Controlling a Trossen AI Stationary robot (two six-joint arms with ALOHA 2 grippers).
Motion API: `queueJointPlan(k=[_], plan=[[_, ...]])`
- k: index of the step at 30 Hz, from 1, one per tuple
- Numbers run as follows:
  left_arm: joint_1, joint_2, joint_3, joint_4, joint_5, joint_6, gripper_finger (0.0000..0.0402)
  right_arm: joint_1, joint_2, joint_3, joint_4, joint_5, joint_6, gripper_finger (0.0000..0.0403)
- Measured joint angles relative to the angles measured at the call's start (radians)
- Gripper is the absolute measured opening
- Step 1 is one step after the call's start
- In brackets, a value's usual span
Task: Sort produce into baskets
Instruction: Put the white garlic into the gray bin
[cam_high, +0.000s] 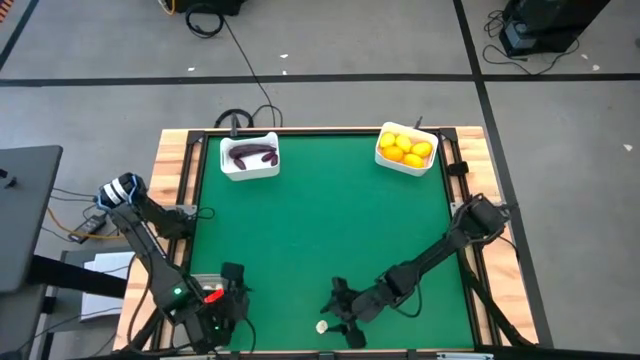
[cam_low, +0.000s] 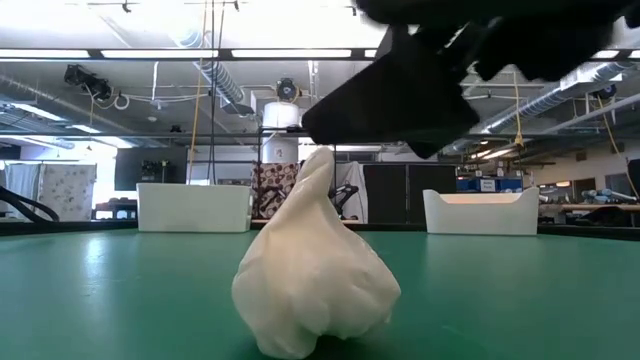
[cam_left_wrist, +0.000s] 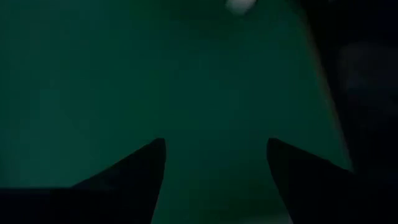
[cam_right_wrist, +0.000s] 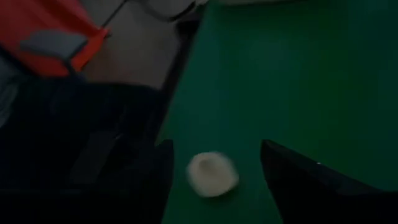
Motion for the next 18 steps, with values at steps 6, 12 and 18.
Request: queueJointPlan(k=[6, 12, 18], plan=[[0.040, 0.003, -0.004, 0.201, -0.125, 0.146, 0.0287, 0.011, 0.065, 0.071, -0.067, -0.030, -0.011, 0.0218], [0.087, 0.010, -0.006, 0.274, -0.261, 0.138, 0.0286, 0.005, 0.065, 0.075, -0.065, -0.020, -0.038, 0.0165], [0.098, 0.012, -0.053, 0.371, -0.262, 0.168, 0.0286, 0.006, 0.065, 0.075, -0.060, -0.018, -0.033, 0.0111]])
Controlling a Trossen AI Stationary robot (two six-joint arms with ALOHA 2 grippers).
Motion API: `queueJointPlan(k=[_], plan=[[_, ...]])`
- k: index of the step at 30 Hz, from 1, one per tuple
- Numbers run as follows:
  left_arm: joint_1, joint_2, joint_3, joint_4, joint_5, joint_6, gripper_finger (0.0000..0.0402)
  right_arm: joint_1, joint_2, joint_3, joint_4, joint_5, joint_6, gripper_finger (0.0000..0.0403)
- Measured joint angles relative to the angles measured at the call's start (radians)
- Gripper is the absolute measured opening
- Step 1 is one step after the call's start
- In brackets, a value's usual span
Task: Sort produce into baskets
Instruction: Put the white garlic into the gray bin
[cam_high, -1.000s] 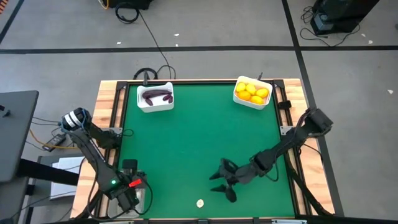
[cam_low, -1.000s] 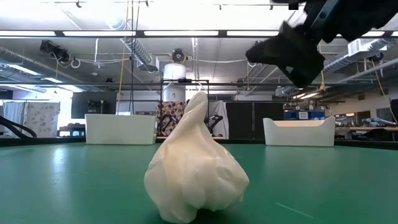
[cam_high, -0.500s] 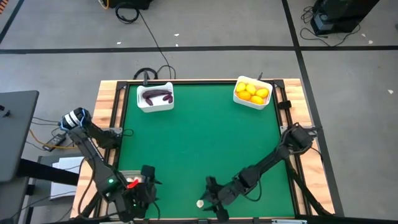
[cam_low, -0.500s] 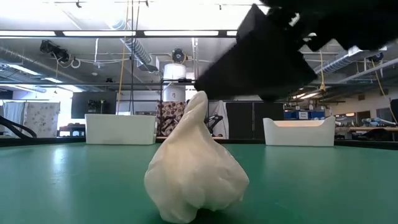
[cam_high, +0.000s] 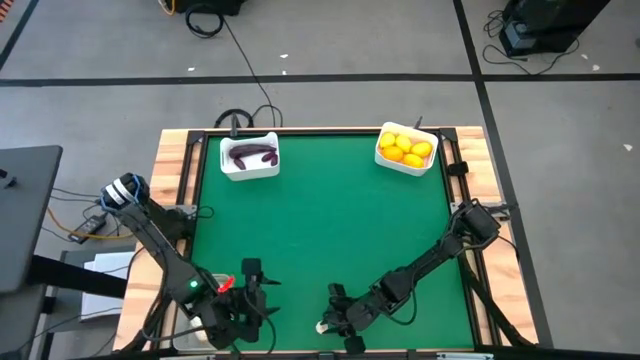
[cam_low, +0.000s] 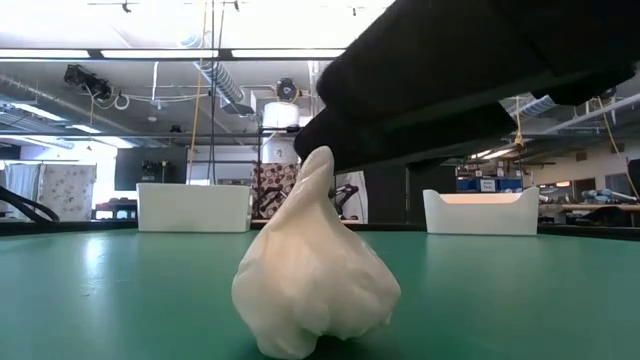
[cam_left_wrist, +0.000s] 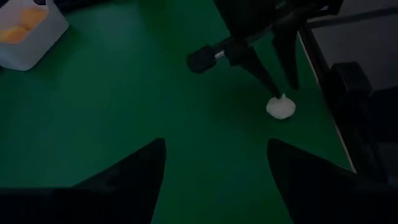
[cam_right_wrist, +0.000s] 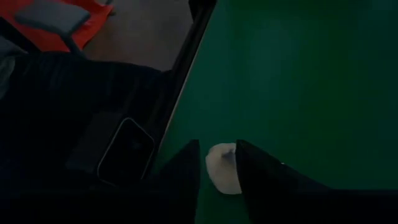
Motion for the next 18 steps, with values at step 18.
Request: queueJointPlan(k=[18], plan=[[0.006, 0.000, -0.066, 0.070, 0.003, -0.002, 0.0286, -0.002, 0.000, -0.001, 0.007, 0.038, 0.053, 0.0097]])
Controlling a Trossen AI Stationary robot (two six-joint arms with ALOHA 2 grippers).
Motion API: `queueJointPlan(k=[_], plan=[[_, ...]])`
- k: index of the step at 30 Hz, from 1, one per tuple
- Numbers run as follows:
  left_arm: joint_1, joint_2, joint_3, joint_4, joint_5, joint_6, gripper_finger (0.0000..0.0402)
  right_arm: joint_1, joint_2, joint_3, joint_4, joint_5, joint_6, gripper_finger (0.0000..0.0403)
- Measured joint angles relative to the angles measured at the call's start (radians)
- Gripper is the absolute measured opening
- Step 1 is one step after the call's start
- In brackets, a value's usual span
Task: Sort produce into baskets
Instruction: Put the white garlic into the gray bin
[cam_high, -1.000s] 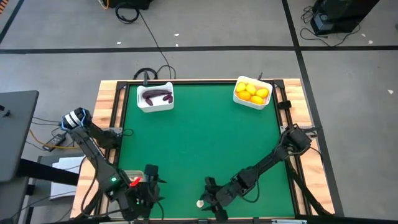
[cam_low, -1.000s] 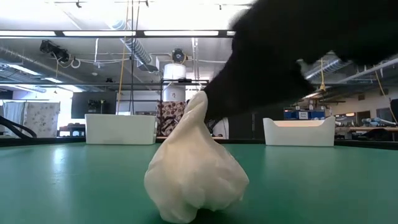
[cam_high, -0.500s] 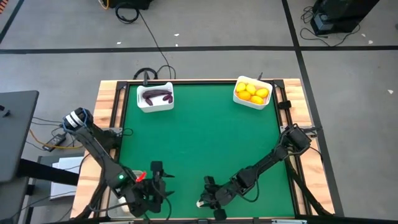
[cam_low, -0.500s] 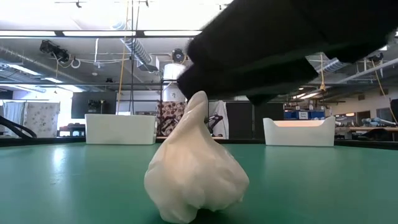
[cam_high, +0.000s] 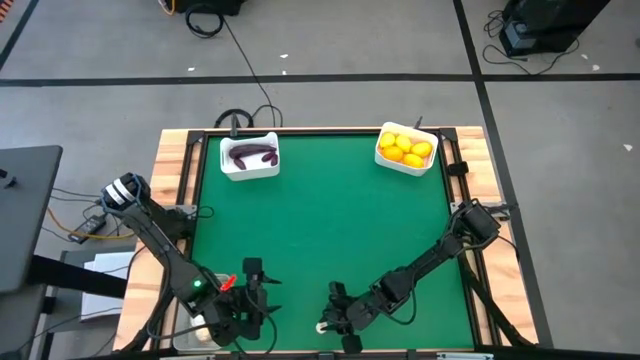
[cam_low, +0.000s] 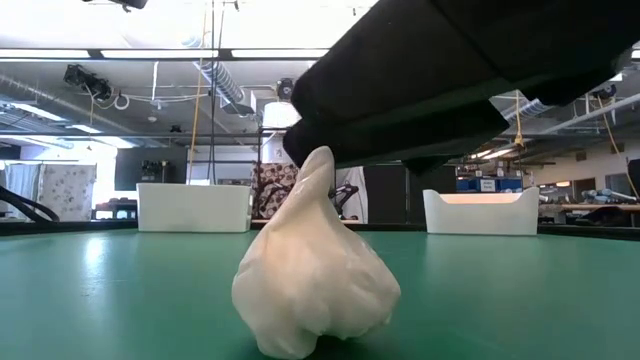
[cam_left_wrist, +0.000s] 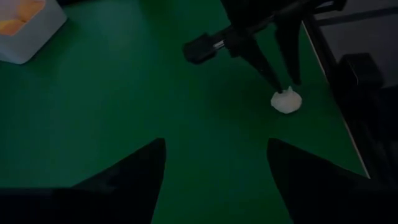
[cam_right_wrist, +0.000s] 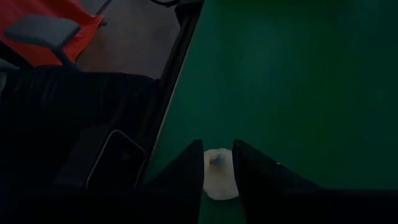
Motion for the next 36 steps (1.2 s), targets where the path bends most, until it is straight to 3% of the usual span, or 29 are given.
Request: queueJointPlan(k=[13, 21, 31, 36], plan=[[0.000, 0.000, 0.000, 0.000, 0.002, 0.000, 0.0286, 0.000, 0.000, 0.000, -0.032, 0.043, -0.005, 0.0089], [0.000, 0.000, 0.000, 0.000, 0.002, 0.000, 0.0286, 0.005, 0.000, 0.000, -0.079, 0.053, 0.017, 0.0012], [0.000, 0.000, 0.000, -0.014, 0.001, 0.003, 0.0286, 0.008, -0.034, 0.000, -0.036, 0.350, -0.030, 0.0004], [0.008, -0.001, -0.043, 0.042, -0.045, -0.001, 0.0286, 0.037, -0.102, 0.000, -0.021, 0.551, -0.138, 0.0003]])
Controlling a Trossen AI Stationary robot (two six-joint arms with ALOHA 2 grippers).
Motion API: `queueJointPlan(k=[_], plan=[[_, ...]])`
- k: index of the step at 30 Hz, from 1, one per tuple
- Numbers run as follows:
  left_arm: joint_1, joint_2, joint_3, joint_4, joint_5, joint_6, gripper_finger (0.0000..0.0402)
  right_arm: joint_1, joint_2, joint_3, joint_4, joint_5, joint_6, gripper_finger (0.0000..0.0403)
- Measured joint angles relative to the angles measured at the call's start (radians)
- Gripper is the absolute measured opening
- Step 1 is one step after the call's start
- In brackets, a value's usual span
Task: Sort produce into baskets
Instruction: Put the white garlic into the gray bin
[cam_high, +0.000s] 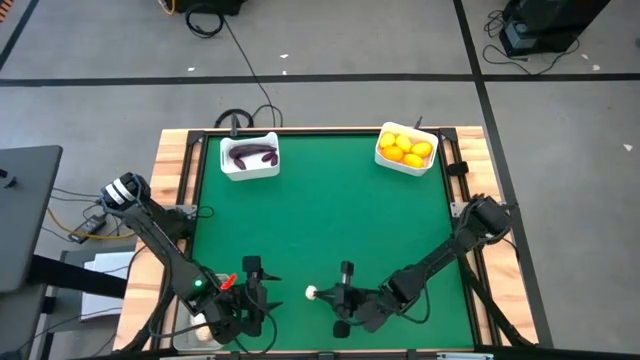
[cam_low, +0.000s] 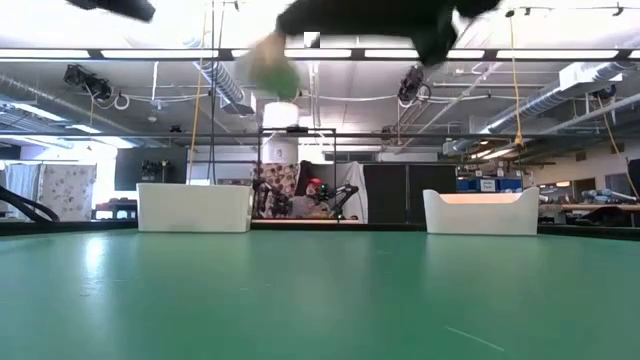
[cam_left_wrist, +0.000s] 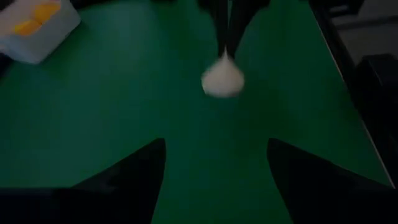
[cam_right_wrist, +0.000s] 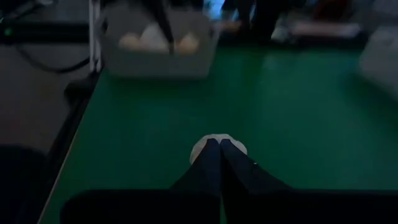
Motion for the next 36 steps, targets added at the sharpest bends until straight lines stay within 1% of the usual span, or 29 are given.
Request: queueJointPlan(k=[2, 4, 6, 8, 11, 14, 18, 24, 27, 30, 36], plan=[[0.016, 0.001, -0.046, 0.089, 0.000, -0.014, 0.0286, 0.012, -0.026, 0.000, 0.008, 0.045, -0.054, 0.0002], [0.043, 0.001, -0.091, 0.198, 0.000, -0.015, 0.0286, 0.020, -0.041, 0.000, 0.028, 0.053, -0.103, 0.0002], [0.073, 0.001, -0.133, 0.315, 0.009, 0.019, 0.0286, 0.024, -0.042, 0.000, 0.062, 0.050, -0.158, 0.0002], [0.102, 0.001, -0.173, 0.449, 0.035, 0.091, 0.0286, 0.027, -0.042, 0.000, 0.073, 0.049, -0.195, 0.0002], [0.128, 0.001, -0.216, 0.670, 0.118, 0.222, 0.0286, 0.025, -0.041, 0.000, 0.072, 0.053, -0.195, 0.0003], [0.139, 0.001, -0.243, 0.796, 0.205, 0.331, 0.0286, 0.025, -0.041, 0.000, 0.076, 0.067, -0.196, 0.0003], [0.152, 0.001, -0.250, 0.815, 0.223, 0.398, 0.0286, 0.022, -0.041, 0.000, 0.089, 0.082, -0.197, 0.0004], [0.200, 0.011, -0.250, 0.820, 0.221, 0.399, 0.0286, 0.000, -0.040, 0.000, 0.135, 0.084, -0.208, 0.0005], [0.207, 0.011, -0.250, 0.844, 0.218, 0.410, 0.0276, -0.009, -0.040, 0.000, 0.144, 0.075, -0.211, 0.0005], [0.206, 0.010, -0.250, 0.850, 0.218, 0.420, 0.0246, -0.015, -0.039, 0.000, 0.161, 0.074, -0.221, 0.0005], [0.207, 0.011, -0.250, 0.826, 0.219, 0.399, 0.0159, -0.015, -0.039, 0.000, 0.196, 0.072, -0.249, 0.0005]])
